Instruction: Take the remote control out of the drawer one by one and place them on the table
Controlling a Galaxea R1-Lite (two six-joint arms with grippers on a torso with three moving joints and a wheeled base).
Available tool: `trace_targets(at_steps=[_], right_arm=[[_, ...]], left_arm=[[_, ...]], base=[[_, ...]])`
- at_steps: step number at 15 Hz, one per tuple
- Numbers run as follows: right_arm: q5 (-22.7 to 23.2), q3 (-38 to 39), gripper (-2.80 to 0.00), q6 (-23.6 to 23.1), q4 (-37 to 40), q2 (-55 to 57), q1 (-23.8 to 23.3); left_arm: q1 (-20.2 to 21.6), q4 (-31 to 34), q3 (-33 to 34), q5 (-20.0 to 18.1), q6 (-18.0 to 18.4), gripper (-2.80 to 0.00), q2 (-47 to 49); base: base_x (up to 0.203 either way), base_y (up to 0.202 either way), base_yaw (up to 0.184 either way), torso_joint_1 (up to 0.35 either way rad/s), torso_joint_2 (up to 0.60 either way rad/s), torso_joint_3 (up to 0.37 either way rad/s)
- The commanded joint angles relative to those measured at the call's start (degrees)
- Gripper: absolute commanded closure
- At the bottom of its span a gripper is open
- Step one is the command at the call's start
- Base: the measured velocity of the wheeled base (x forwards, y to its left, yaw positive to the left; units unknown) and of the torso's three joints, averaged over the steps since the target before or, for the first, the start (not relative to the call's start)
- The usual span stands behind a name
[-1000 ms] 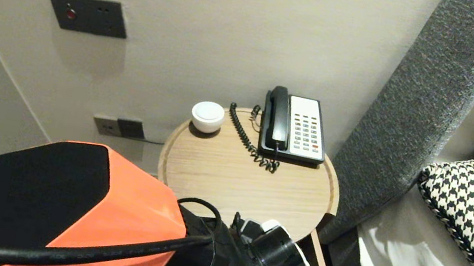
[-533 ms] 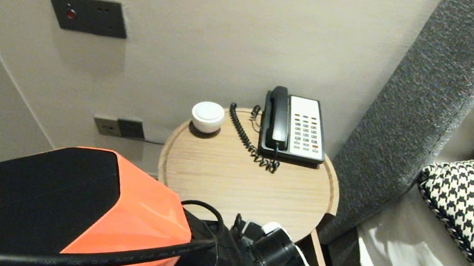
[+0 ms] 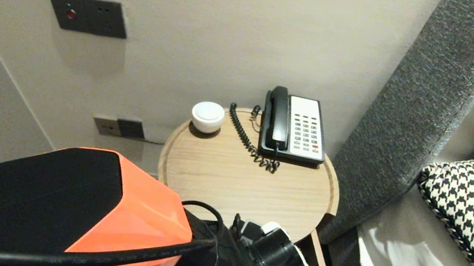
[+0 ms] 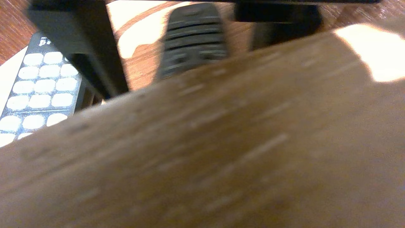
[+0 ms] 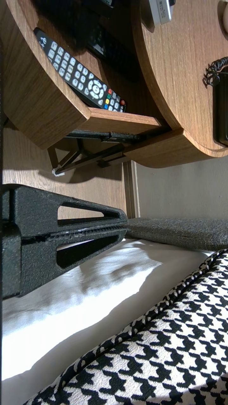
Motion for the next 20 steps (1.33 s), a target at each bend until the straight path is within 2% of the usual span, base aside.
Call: trace_targets(at_steps=[1,15,20], right_arm=[[0.0,2.3,0.00,0.0,-0.1,0.1,0.0],[0.0,2.3,0.00,0.0,-0.1,0.1,0.0],[0.0,2.3,0.00,0.0,-0.1,0.1,0.0]], left_arm=[[0.0,0.1,0.0,0.1,-0.3,0.00,0.1],[-0.1,1.3,-0.9,-0.1,0.5,0.00,-3.5],[-0.2,1.7,0.7,-0.8,-0.1,0.00,-5.1]], base=[[0.000,0.000,0.000,0.000,0.00,0.000],[0.000,0.000,0.000,0.000,0.00,0.000],[0.000,0.000,0.000,0.000,0.00,0.000]])
